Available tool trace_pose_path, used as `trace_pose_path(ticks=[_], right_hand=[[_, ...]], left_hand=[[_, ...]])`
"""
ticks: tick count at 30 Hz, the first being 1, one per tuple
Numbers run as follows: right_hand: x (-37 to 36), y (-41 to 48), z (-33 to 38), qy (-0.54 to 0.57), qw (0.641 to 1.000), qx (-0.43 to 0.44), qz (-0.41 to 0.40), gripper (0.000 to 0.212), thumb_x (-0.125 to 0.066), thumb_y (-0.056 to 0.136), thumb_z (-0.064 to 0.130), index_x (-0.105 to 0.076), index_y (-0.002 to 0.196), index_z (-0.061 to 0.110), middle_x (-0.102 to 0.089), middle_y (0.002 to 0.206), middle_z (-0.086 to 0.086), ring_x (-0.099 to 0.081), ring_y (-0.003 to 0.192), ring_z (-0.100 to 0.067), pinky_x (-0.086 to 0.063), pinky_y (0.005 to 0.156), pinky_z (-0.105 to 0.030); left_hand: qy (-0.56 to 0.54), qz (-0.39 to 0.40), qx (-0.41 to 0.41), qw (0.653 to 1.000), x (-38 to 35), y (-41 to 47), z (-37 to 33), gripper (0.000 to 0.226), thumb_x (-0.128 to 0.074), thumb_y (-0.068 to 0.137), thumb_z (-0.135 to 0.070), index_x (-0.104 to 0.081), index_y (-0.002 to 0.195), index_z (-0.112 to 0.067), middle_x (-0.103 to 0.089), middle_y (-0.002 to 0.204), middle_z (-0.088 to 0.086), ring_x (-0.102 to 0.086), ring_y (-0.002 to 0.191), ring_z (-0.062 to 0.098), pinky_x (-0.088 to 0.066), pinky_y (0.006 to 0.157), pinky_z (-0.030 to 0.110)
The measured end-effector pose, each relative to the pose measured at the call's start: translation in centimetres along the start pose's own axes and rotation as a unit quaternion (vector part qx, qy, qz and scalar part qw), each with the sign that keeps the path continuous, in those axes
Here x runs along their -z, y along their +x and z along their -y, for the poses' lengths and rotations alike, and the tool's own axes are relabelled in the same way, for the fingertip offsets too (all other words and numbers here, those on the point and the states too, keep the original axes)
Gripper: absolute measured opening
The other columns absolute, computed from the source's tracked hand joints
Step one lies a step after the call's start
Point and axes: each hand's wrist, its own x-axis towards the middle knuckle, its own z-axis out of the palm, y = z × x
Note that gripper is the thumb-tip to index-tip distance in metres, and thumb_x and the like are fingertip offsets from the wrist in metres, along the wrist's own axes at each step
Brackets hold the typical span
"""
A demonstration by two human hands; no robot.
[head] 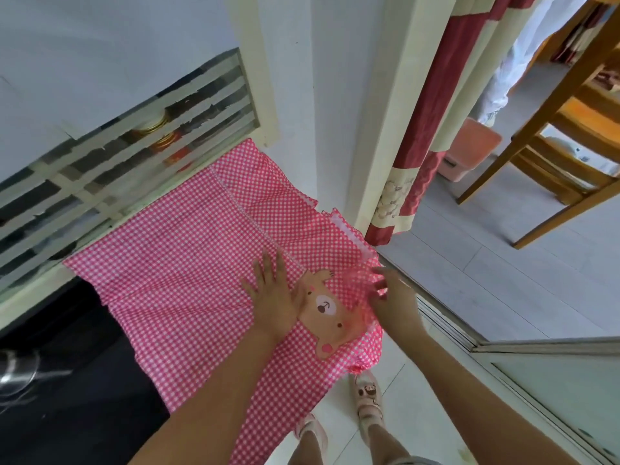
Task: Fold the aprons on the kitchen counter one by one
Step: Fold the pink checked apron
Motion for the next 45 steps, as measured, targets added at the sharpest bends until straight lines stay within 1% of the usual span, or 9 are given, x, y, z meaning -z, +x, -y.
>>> trace_pose_path(ticks=[6, 11, 15, 19, 25, 27, 31, 38, 45], right_hand=[[3.5, 0.7, -5.0, 0.135, 0.974, -0.18, -0.019, 0.038, -0.061, 0.088, 0.004, -0.05, 0.124, 0.004, -0.066, 0.096, -0.01, -0.067, 0.08, -0.027, -0.056, 0.079, -0.044], [0.6, -1.1, -3.7, -0.031, 0.991, 0.052, -0.123, 0.041, -0.063, 0.089, 0.012, -0.05, 0.128, 0.009, -0.044, 0.134, -0.012, -0.04, 0.125, -0.029, -0.037, 0.104, -0.047], [-3.5, -2.6, -1.0, -0.079, 0.954, 0.277, 0.085, 0.042, -0.061, 0.089, 0.039, -0.057, 0.125, 0.017, -0.048, 0.137, -0.004, -0.04, 0.127, -0.022, -0.038, 0.107, -0.049], [-7.2, -3.5, -1.2, -0.304, 0.831, 0.362, 0.292, 0.101, -0.041, 0.067, 0.084, -0.014, 0.151, 0.034, 0.0, 0.161, 0.001, 0.006, 0.147, -0.025, 0.011, 0.114, -0.052], [-7.6, -2.1, -3.3, -0.409, 0.736, 0.44, 0.311, 0.118, -0.07, 0.075, 0.053, 0.024, 0.145, 0.039, 0.042, 0.145, -0.003, 0.04, 0.132, -0.031, 0.023, 0.108, -0.058], [-7.8, -1.7, -3.9, -0.393, 0.726, 0.491, 0.279, 0.114, -0.07, 0.081, 0.028, 0.025, 0.144, 0.04, 0.03, 0.152, -0.008, 0.029, 0.137, -0.037, 0.003, 0.111, -0.067], [-7.1, -1.5, -5.3, -0.311, 0.692, 0.628, 0.176, 0.085, -0.061, 0.071, -0.001, -0.031, 0.145, 0.029, -0.025, 0.155, -0.012, -0.021, 0.141, -0.044, -0.025, 0.107, -0.067], [-5.4, 0.3, -8.5, -0.29, 0.654, 0.686, 0.134, 0.059, -0.065, 0.076, 0.015, -0.046, 0.13, 0.028, -0.034, 0.152, 0.0, 0.001, 0.148, -0.022, -0.01, 0.112, -0.049], [-7.1, -7.3, -5.6, -0.287, 0.731, 0.583, 0.209, 0.126, -0.063, 0.062, 0.075, 0.012, 0.152, 0.027, -0.006, 0.159, -0.014, -0.009, 0.144, -0.039, -0.012, 0.112, -0.055]], left_hand=[[-0.021, -0.026, 0.026, 0.999, -3.0, -6.1, 5.2, 0.103, 0.017, 0.067, -0.084, 0.019, 0.147, -0.019, 0.03, 0.152, 0.001, 0.027, 0.142, 0.018, 0.026, 0.105, 0.053], [-0.108, -0.149, 0.085, 0.979, -2.1, -10.8, 9.2, 0.083, -0.023, 0.088, -0.067, -0.011, 0.154, -0.018, -0.003, 0.16, 0.004, 0.005, 0.147, 0.018, 0.02, 0.113, 0.04], [-0.26, -0.22, 0.226, 0.913, -1.6, -14.5, 10.8, 0.082, -0.06, 0.09, -0.046, -0.016, 0.151, -0.014, -0.013, 0.158, 0.008, -0.013, 0.145, 0.026, -0.011, 0.118, 0.05], [-0.361, -0.287, 0.344, 0.818, -1.0, -17.5, 10.0, 0.089, -0.073, 0.082, -0.034, -0.021, 0.15, -0.009, -0.023, 0.152, 0.013, -0.022, 0.138, 0.03, -0.028, 0.111, 0.054], [-0.501, -0.226, 0.437, 0.712, -1.9, -21.0, 9.3, 0.039, -0.061, 0.092, -0.033, -0.06, 0.109, 0.002, -0.064, 0.105, 0.016, -0.061, 0.091, 0.031, -0.051, 0.087, 0.047], [-0.545, -0.155, 0.455, 0.687, -2.3, -22.0, 9.1, 0.039, -0.062, 0.089, -0.039, -0.061, 0.103, -0.003, -0.065, 0.101, 0.013, -0.062, 0.089, 0.029, -0.051, 0.084, 0.044], [-0.625, -0.087, 0.473, 0.615, -3.7, -23.7, 8.9, 0.043, -0.07, 0.083, -0.04, -0.057, 0.11, -0.008, -0.066, 0.104, 0.012, -0.065, 0.096, 0.034, -0.053, 0.089, 0.047], [-0.477, -0.087, 0.442, 0.755, -4.0, -25.0, 7.3, 0.026, -0.066, 0.088, -0.034, -0.06, 0.095, -0.01, -0.068, 0.1, 0.009, -0.064, 0.079, 0.022, -0.049, 0.066, 0.027], [-0.763, -0.059, 0.405, 0.5, -1.1, -24.6, 5.9, 0.003, -0.06, 0.089, 0.001, -0.06, 0.086, 0.002, -0.063, 0.066, 0.009, -0.053, 0.038, 0.008, -0.042, 0.035, 0.015]])
